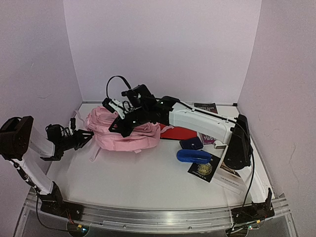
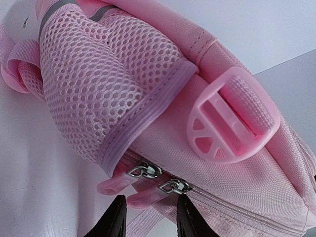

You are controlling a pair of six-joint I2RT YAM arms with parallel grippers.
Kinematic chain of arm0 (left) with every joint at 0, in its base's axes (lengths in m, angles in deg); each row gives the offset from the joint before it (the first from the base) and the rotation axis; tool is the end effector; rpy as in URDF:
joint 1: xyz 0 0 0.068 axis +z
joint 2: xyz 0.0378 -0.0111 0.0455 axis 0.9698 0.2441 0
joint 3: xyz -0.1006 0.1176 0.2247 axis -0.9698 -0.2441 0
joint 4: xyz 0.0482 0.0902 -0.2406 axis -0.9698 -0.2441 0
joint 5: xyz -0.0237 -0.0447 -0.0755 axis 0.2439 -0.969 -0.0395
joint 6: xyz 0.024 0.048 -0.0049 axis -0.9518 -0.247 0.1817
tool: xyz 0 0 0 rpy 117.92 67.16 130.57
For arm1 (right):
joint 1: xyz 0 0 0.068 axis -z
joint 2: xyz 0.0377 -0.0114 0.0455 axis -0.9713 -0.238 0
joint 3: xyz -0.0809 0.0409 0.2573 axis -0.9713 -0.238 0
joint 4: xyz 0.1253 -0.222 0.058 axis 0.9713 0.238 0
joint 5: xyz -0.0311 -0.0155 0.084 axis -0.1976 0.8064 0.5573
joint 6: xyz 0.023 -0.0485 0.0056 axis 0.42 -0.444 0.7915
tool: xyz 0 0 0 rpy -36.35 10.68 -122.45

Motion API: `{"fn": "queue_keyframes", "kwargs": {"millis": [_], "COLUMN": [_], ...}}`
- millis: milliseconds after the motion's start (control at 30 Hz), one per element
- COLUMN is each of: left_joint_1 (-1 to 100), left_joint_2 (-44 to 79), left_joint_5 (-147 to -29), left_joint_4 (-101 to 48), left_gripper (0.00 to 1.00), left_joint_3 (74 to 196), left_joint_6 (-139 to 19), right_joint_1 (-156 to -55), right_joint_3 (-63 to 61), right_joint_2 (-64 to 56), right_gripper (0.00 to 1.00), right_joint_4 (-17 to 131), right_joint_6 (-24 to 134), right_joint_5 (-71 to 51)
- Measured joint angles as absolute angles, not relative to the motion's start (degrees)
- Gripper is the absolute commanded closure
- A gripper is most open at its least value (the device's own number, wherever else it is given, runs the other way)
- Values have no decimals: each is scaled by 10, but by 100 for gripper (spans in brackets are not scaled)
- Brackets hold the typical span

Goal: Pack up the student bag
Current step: Unzip the student bag at the center of the board.

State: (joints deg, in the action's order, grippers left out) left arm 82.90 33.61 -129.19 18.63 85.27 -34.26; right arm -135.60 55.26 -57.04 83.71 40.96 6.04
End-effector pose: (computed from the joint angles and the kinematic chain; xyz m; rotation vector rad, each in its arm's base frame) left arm 0.2620 0.0049 0.1325 -0.1733 1.9881 -1.1897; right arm 0.2648 0.4753 0.3010 -1.4133 1.6705 0.9673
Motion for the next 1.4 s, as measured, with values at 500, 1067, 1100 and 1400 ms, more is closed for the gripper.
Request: {"fn": "queue_keyframes", "kwargs": {"millis": [500,1067,1100,1400], "left_joint_1": [829,829,829,829], "left_joint_2": [361,385,385,383], "left_joint_5": [-1325,-1355,-1356,-1366], "left_joint_4": [247,297,298,334], "left_gripper": [67,67,69,95], "left_joint_3": [853,853,853,848], "left_joint_6": [-315,-285,-284,-272], "right_joint_1": [-1356,-1354,-1354,-1354], "right_joint_3": [553,553,553,553], "right_joint_2": [-555,-555,-555,-555], "right_gripper": [100,100,100,100], "right_joint_4": [846,848,848,848], "right_joint_6": [409,409,409,408], "right_joint_5": [67,77,78,82]}}
